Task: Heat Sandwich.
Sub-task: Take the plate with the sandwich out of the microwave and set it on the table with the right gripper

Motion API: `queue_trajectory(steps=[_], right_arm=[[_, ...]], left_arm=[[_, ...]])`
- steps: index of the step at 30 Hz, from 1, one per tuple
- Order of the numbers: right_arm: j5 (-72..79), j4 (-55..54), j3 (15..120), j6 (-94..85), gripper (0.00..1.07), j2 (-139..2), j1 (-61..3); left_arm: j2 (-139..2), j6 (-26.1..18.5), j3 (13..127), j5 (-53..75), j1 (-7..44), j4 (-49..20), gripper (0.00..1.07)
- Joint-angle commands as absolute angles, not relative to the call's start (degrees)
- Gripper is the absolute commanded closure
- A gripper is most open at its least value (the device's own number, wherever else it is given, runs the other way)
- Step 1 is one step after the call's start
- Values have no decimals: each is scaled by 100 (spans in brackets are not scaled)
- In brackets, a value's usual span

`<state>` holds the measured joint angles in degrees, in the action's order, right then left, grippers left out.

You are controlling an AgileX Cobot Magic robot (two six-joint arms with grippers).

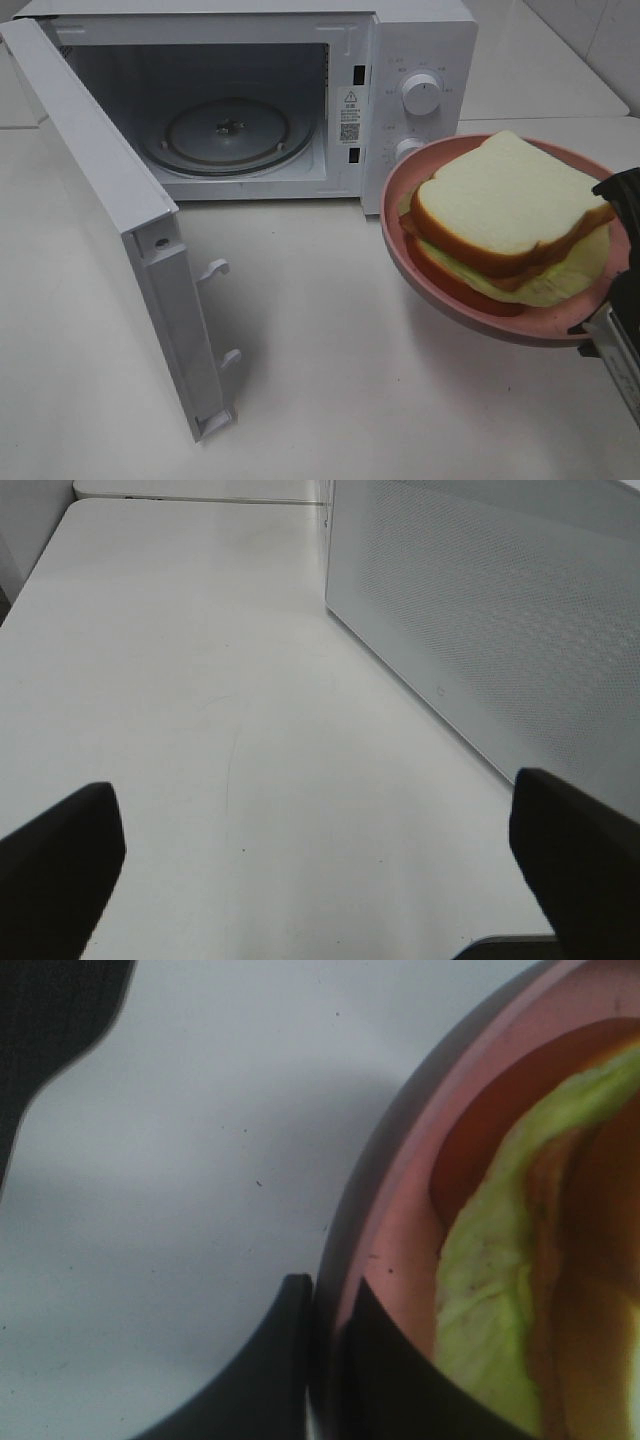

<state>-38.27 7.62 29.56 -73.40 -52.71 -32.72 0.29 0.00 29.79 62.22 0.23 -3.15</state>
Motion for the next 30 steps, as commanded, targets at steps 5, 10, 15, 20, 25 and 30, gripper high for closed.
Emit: queue_trajectory(steps=[5, 10, 15, 20, 25, 30], right_arm=[[-4028, 1278, 2956, -6509, 107, -5065, -3231], [-4051, 1713, 2956, -5821, 107, -5065, -3231], [-4108, 2063, 2956, -5088, 107, -5065, -3231], [-4177, 2229, 2956, -4687, 107, -5065, -3231], [-4314, 2481, 2956, -4234, 107, -5065, -3231], [-4440, 2859, 2956, -3575, 107, -5065, -3231]], left_arm=[[57, 0, 2956, 6154, -11, -309, 9], [57, 0, 2956, 6154, -11, -309, 9], [57, 0, 2956, 6154, -11, -309, 9], [57, 0, 2956, 6154, -11, -309, 9], [57, 0, 2956, 6154, -11, -309, 9], [57, 0, 2956, 6154, -11, -309, 9]])
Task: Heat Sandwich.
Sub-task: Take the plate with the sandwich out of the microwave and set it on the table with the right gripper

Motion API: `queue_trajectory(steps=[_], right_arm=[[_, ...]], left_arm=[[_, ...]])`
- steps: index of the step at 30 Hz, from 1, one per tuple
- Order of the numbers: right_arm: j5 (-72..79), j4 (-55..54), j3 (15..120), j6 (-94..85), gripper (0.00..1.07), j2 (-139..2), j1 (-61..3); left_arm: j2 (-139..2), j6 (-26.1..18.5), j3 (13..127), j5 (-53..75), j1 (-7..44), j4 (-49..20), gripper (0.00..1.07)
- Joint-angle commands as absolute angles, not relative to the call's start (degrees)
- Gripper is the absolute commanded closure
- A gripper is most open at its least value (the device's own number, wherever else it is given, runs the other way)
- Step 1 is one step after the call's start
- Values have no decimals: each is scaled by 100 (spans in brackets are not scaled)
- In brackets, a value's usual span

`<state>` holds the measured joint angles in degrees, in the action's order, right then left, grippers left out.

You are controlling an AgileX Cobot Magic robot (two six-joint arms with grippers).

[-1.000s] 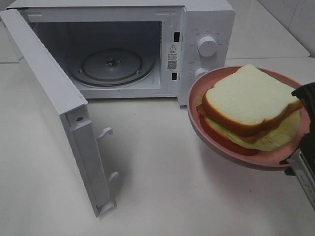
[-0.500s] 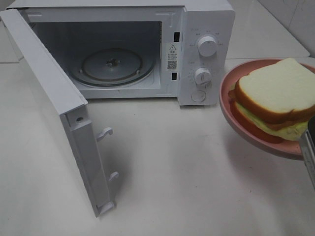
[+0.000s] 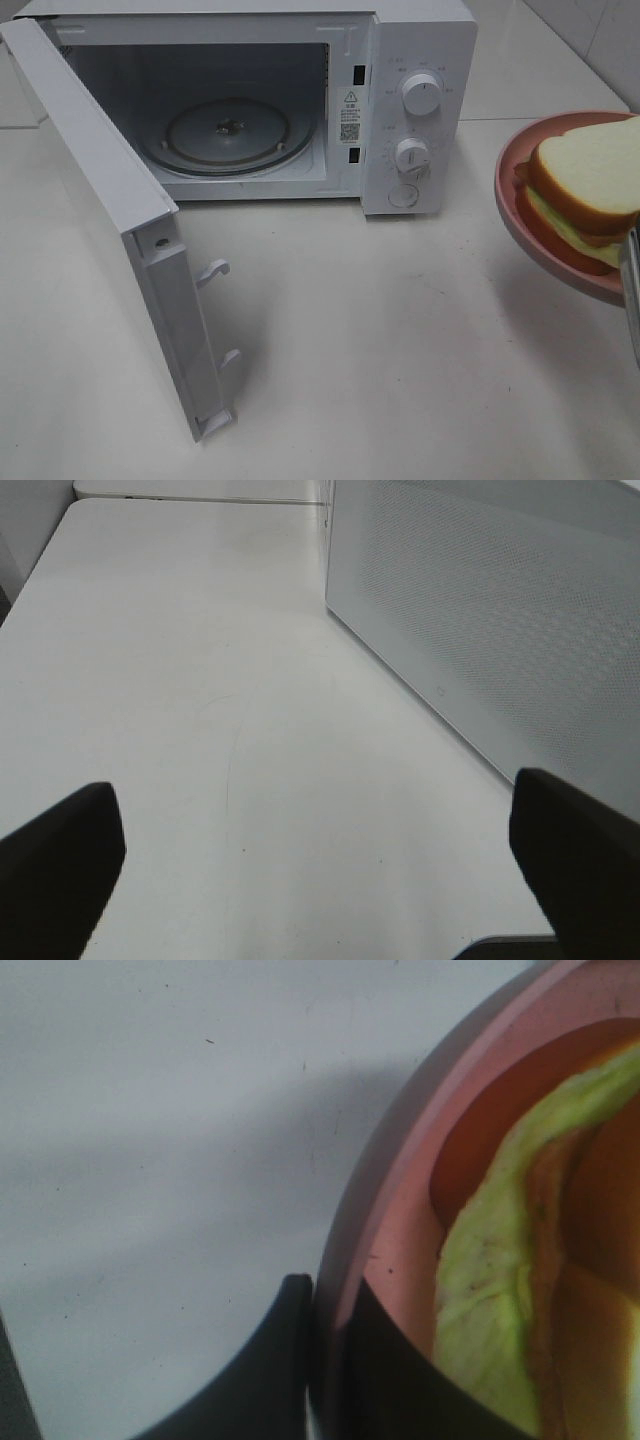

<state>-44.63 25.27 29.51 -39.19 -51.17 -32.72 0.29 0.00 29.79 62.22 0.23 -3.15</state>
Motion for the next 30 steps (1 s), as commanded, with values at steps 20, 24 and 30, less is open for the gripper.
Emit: queue_trajectory(steps=[20, 24, 30], right_arm=[[-5162, 3392, 2962, -1266, 107, -5065, -3231], [-5231, 3495, 2962, -791, 107, -5065, -3231], [-5460, 3627, 2997, -115, 107, -5237, -3231]], left_arm=[[57, 0, 2956, 6154, -11, -309, 9], [57, 0, 2956, 6154, -11, -309, 9], [57, 0, 2956, 6154, -11, -309, 9]])
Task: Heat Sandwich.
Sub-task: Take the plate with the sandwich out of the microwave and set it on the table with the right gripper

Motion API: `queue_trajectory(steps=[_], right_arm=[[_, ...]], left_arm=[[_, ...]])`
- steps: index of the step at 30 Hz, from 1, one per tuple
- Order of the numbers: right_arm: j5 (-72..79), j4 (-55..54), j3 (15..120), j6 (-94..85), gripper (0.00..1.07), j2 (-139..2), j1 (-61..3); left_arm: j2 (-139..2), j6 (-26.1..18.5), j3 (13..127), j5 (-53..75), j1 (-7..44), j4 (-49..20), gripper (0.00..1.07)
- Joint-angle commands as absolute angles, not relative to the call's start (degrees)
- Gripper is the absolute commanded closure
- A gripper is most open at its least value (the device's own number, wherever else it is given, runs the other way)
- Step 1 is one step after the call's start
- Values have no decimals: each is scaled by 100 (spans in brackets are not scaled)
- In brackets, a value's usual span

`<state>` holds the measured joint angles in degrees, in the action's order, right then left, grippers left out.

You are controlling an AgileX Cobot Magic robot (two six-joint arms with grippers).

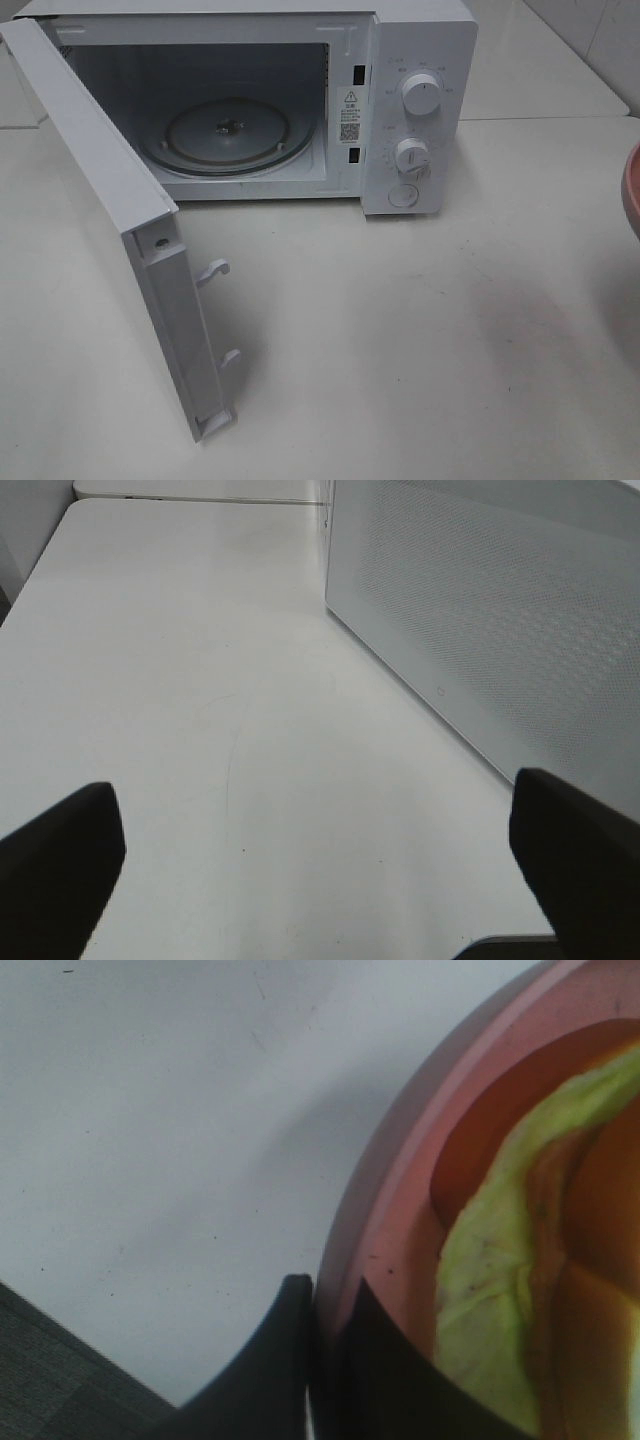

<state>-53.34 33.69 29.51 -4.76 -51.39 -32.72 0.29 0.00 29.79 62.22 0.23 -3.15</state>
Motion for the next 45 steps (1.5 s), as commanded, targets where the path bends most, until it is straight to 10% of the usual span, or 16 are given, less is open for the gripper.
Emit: queue_trajectory(steps=[1, 45], right_arm=[[-5529, 3633, 3037, 63, 107, -5311, -3231], [-5947, 4177, 5031, 3736, 106, -8560, -3220]], left_arm=[[57, 0, 2956, 6154, -11, -309, 9], [57, 0, 2956, 6154, -11, -309, 9]])
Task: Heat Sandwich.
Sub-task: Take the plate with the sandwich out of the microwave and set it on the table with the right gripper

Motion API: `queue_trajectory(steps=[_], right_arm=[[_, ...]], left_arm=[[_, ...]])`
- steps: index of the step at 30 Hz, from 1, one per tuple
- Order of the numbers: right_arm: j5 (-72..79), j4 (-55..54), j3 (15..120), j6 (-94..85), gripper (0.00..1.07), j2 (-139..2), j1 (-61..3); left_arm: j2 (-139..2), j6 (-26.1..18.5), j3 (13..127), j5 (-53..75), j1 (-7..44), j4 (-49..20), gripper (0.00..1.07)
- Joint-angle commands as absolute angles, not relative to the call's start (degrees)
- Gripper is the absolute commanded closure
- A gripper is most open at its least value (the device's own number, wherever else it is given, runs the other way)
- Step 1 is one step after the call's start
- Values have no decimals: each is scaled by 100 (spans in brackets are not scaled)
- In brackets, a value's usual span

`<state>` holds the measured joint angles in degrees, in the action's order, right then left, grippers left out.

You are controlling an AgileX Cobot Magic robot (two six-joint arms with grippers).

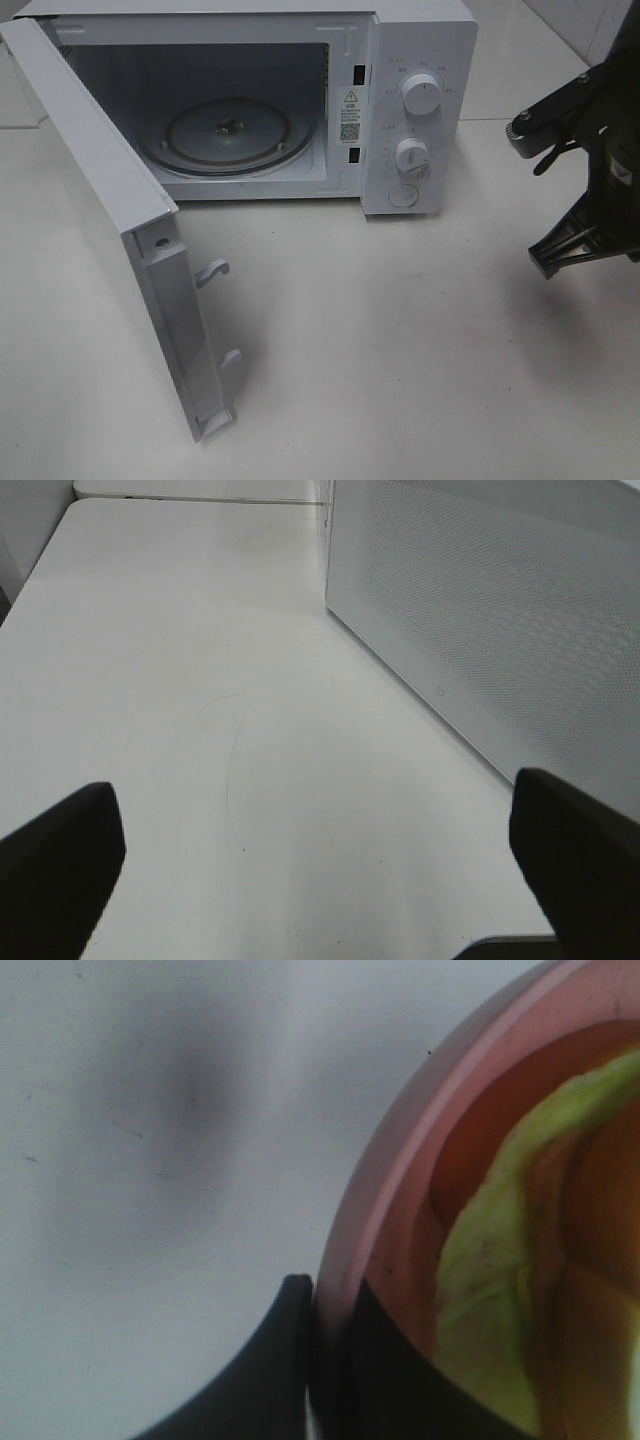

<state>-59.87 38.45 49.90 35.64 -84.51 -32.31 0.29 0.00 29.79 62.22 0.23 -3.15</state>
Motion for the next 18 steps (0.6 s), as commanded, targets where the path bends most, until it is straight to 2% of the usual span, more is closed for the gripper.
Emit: queue_trajectory(steps=[1, 18], right_arm=[[-5919, 4206, 5031, 3770, 106, -8600, -3220], [-5449, 4475, 5031, 4354, 105, -9385, -3220]], left_arm=[[57, 0, 2956, 6154, -11, -309, 9], [57, 0, 2956, 6154, -11, -309, 9]])
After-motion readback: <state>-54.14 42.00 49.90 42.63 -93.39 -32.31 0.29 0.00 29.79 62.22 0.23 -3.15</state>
